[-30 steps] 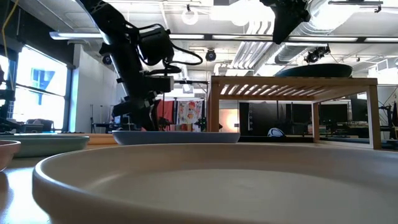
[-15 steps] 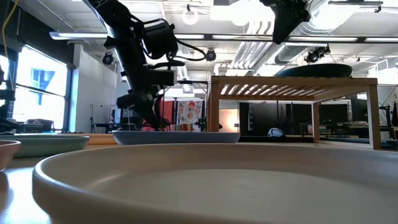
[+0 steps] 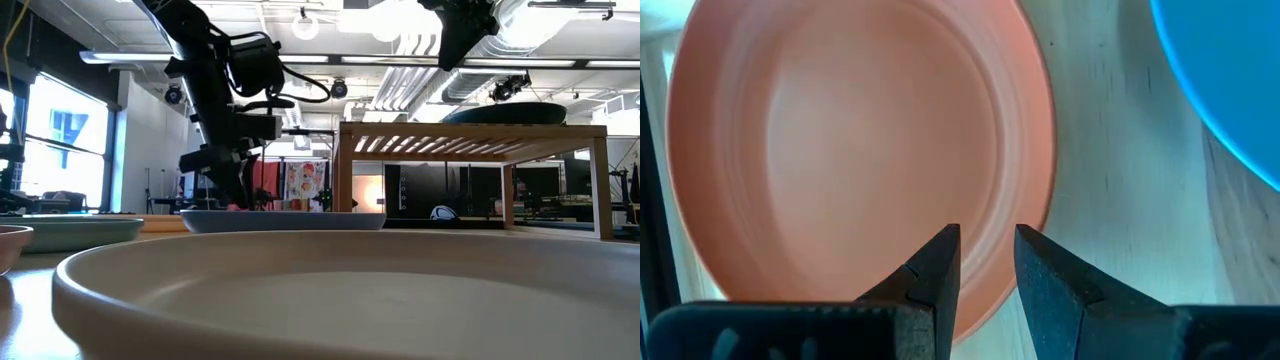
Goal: Place and stack plates onto a shelf
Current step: Stack the orange plate on top of the dark green plate on the shelf
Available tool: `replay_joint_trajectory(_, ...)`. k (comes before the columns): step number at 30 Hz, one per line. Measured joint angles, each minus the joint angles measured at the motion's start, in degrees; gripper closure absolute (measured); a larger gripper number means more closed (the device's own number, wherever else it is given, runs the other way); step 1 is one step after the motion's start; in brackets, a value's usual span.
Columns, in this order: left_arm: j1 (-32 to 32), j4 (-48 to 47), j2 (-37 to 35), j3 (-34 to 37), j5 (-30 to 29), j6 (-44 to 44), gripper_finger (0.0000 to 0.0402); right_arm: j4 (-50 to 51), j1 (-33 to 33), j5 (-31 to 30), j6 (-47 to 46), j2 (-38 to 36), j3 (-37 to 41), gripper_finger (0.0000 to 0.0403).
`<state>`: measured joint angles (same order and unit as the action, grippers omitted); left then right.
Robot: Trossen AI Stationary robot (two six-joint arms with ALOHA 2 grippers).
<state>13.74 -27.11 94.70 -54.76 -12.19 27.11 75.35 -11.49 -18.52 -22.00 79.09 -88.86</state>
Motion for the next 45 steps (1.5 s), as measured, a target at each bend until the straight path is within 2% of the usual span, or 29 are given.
replay_joint_trajectory(14,-2.98,-0.57,0.00,0.00,-1.17,0.02,0.0314,0.00,0.00,-0.05,-0.01,0.00,0.00,0.0326)
replay_joint_trajectory(45,-0.94,1.47,3.26,0.02,-0.07,0.01,0.0314,0.00,0.01,-0.11,-0.02,0.00,0.02,0.0326)
